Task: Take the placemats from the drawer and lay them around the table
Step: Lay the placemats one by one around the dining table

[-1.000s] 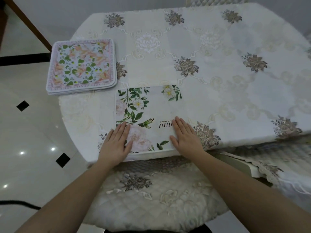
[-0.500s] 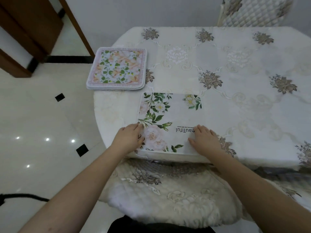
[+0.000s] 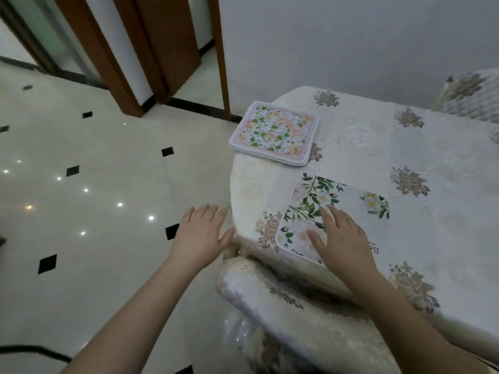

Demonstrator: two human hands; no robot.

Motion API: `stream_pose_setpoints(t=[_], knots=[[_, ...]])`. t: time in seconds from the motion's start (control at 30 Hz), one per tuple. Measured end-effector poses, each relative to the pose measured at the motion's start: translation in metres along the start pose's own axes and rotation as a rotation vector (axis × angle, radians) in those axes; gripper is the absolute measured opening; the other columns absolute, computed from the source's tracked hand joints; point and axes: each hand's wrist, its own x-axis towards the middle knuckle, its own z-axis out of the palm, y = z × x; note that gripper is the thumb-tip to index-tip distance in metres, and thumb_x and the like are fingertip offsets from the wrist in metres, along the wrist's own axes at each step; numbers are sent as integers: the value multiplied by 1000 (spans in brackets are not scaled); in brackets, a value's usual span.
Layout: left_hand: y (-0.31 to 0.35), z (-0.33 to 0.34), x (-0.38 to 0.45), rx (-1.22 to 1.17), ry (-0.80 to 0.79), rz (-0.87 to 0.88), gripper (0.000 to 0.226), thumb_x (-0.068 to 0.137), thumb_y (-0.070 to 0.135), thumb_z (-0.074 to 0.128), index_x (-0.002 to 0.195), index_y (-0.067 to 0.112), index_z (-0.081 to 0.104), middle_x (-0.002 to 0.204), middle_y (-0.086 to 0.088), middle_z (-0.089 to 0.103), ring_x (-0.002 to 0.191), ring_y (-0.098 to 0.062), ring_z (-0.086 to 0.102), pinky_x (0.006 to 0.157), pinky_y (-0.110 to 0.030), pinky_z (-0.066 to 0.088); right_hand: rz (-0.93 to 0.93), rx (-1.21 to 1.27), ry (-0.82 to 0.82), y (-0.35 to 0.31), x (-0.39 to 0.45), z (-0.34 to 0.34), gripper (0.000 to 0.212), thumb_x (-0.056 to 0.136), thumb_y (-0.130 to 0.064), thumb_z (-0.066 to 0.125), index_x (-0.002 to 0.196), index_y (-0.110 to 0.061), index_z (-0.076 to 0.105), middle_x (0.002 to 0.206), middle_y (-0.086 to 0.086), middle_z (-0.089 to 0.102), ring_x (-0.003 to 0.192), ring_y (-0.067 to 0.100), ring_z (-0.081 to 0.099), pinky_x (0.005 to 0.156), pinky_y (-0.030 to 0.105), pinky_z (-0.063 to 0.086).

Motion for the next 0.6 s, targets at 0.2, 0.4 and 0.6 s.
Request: stream_pose_setpoints(t=[0.2,0.4,0.6], knots=[[-81,-11,-97,-43,126,-161,58,93,47,33,134,15,60,142,-6,56,135,-28,48,110,-51,36,-148,-4,29,-116,-32,0,60,99,-48,31,153,-23,25,159,3,27,147,23,22,118,41,19],[-159,-25,-186,-48,158,-316,65,94,54,27,139,18,55,150,-4,48,142,-26,39,115,-51,24,-318,26,97,-235,-67,16,65,90,-50,29,139,-14,52,143,11,52,133,32,47,107,49,37],[-203,-36,-239,-88,67,-535,85,85,65,1,155,25,29,164,0,20,152,-22,12,120,-52,7,-420,-21,158,-324,-94,27,58,88,-41,32,128,-12,64,132,13,62,122,31,58,107,49,35]])
